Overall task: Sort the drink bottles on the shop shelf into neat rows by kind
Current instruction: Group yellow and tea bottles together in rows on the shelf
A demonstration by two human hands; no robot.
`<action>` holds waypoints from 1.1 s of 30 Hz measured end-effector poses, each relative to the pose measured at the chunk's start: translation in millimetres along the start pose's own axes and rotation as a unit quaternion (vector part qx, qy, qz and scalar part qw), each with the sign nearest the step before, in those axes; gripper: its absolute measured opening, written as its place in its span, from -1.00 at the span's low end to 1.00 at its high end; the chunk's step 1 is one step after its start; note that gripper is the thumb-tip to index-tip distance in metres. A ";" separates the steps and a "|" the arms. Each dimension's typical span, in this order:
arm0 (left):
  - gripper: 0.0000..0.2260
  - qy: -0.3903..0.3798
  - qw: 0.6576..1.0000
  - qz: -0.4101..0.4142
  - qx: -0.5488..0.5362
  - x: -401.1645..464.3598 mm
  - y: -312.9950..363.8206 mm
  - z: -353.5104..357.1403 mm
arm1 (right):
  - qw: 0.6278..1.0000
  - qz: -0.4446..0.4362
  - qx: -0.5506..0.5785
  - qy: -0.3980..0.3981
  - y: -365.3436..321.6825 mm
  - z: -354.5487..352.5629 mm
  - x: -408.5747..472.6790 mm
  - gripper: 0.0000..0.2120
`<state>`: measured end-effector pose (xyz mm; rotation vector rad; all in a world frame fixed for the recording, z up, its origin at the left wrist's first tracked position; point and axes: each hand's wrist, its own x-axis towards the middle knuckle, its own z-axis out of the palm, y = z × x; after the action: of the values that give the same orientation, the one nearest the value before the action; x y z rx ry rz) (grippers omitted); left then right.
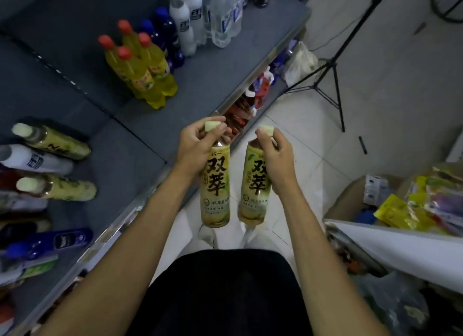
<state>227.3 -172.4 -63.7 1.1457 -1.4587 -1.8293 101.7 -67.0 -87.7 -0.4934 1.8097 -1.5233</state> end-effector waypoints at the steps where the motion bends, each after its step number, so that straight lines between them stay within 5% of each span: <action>1: -0.85 0.017 1.000 0.003 0.014 7.7 2.2 0.9 | 1.000 0.000 0.011 -0.023 -4.1 3.9 17.6 -0.83; 6: -0.88 0.122 0.988 0.006 0.089 39.5 18.2 -11.8 | 0.990 -0.037 0.026 -0.135 -49.4 40.1 94.7 -0.80; 12: -0.83 0.240 0.969 0.033 0.036 68.0 38.3 -54.2 | 0.959 -0.098 0.008 -0.266 -96.6 115.0 149.4 -0.87; 19: -0.83 0.358 0.929 0.069 0.064 95.1 51.6 -136.2 | 0.903 -0.157 -0.100 -0.386 -106.0 223.2 166.7 -0.81; 25: -0.75 0.428 0.894 0.059 0.120 113.1 41.3 -196.3 | 0.825 -0.273 -0.249 -0.427 -98.7 289.6 172.7 -0.77; 33: -0.68 0.518 0.840 0.017 0.163 134.0 21.9 -218.9 | 0.716 -0.342 -0.309 -0.524 -89.3 359.1 213.0 -0.65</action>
<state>346.5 -398.8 -93.9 1.8348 -1.0753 -0.6361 203.6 -481.6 -79.0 -2.0481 1.1137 -0.5844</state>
